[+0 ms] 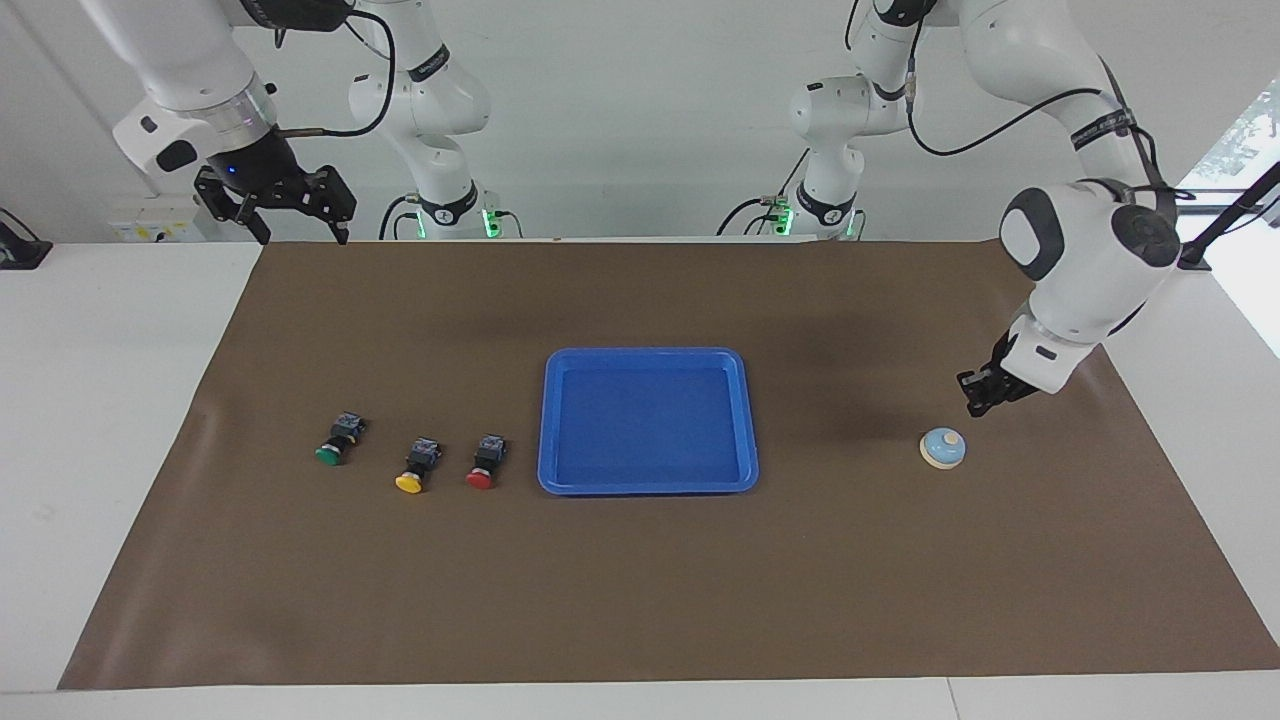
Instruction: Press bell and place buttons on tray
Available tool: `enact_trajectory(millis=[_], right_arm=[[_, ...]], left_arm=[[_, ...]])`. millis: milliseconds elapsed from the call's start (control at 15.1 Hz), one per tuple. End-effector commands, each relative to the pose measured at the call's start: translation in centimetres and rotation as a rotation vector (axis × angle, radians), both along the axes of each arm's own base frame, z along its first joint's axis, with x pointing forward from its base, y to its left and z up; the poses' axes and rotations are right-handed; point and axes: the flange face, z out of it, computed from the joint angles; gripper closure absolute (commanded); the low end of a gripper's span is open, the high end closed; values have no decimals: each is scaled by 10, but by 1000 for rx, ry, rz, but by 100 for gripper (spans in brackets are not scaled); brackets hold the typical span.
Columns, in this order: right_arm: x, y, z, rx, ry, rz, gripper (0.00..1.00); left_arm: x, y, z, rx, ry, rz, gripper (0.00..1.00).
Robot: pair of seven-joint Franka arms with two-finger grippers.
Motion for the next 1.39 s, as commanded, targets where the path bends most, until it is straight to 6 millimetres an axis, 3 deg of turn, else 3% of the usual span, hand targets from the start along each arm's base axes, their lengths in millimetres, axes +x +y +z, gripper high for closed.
enact_trajectory(millis=[0, 133, 265, 398, 597, 664, 730, 1062, 1327], right_arm=[[-4, -2, 4, 18, 5, 15, 0], [-4, -2, 4, 18, 5, 15, 0], [-4, -2, 4, 18, 5, 15, 0], [-4, -1, 5, 18, 4, 17, 0], [-4, -5, 4, 19, 5, 11, 0], [-4, -7, 4, 17, 5, 6, 0], [-4, -8, 4, 17, 7, 5, 0], [-5, -3, 4, 17, 8, 17, 0], [-7, -7, -7, 15, 8, 0, 0]], left_arm=[[-35, 4, 48, 20, 3, -6, 25], [-56, 4, 79, 22, 9, -4, 0], [-70, 3, 101, 20, 29, -4, 0], [-70, 1, 119, 11, 34, -3, 0], [-69, -8, 116, -8, 53, -12, 8], [-71, -11, 115, -6, 61, -20, 7], [-72, -13, 115, -6, 70, -25, 0], [-74, -14, 111, -5, 81, -31, 0], [-74, -10, 112, -6, 75, -17, 0]])
